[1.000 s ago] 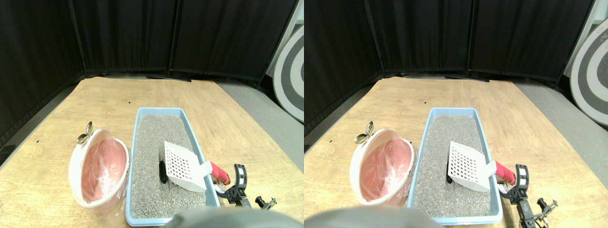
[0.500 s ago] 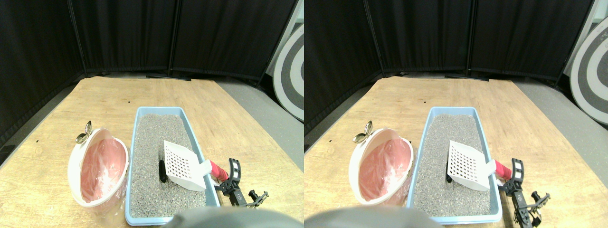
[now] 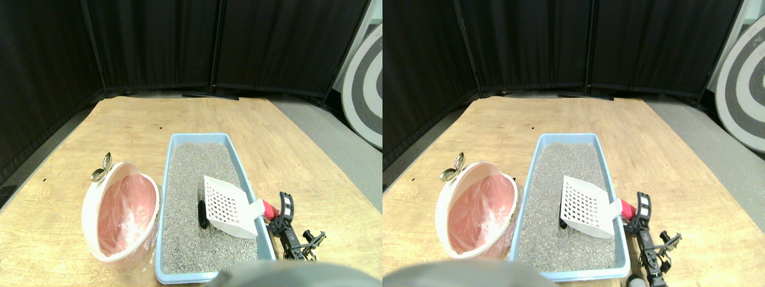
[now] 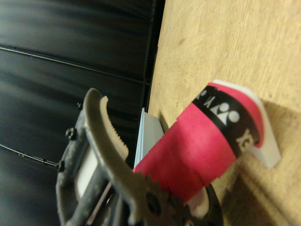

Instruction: Scoop (unimanual)

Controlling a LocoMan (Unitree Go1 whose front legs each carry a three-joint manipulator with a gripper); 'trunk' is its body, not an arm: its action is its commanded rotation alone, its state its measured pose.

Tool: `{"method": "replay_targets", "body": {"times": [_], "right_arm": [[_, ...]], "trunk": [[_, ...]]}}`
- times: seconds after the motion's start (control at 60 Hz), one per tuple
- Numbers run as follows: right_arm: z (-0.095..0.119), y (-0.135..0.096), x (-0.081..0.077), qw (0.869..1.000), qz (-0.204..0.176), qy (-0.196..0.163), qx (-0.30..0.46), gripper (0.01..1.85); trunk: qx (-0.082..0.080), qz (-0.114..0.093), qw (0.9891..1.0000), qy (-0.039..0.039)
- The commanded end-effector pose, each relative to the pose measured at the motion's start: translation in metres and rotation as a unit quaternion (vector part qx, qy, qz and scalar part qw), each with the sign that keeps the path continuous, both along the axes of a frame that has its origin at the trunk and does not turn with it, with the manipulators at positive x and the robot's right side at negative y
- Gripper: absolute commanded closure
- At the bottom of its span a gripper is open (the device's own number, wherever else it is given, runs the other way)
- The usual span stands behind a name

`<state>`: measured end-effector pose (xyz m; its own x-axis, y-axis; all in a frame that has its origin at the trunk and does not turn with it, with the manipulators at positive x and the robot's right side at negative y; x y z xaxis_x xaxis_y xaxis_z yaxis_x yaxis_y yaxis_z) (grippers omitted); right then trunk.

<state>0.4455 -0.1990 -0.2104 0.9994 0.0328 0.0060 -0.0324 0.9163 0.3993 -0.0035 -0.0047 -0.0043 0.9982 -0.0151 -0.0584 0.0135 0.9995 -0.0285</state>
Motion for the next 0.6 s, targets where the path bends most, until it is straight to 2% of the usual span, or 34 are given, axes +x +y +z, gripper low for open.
{"method": "replay_targets", "body": {"times": [0.017,0.25,0.467,0.533,0.55,0.567,0.6], "right_arm": [[0.0026,-0.0014,0.0038,1.0,-0.006,-0.009,-0.007,0.93],[0.0028,-0.0034,0.0079,1.0,-0.009,-0.001,-0.012,0.91],[0.0047,-0.0025,0.0114,1.0,-0.013,0.003,-0.02,0.95],[0.0043,-0.0029,0.0122,1.0,-0.008,0.0,-0.018,1.06],[0.0033,-0.0033,0.013,1.0,-0.006,-0.004,-0.017,1.24],[0.0033,-0.0033,0.013,1.0,-0.006,-0.004,-0.017,1.24],[0.0031,-0.0033,0.0136,1.0,-0.009,-0.008,-0.018,1.48]], "trunk": [[-0.008,0.0,0.9999,0.0072],[-0.008,-0.002,1.0,0.0051],[-0.009,0.0,0.9999,0.0065],[-0.01,0.001,0.9999,0.0075],[-0.009,0.002,0.9999,0.008],[-0.009,0.002,0.9999,0.008],[-0.009,0.002,0.9999,0.008]]}}
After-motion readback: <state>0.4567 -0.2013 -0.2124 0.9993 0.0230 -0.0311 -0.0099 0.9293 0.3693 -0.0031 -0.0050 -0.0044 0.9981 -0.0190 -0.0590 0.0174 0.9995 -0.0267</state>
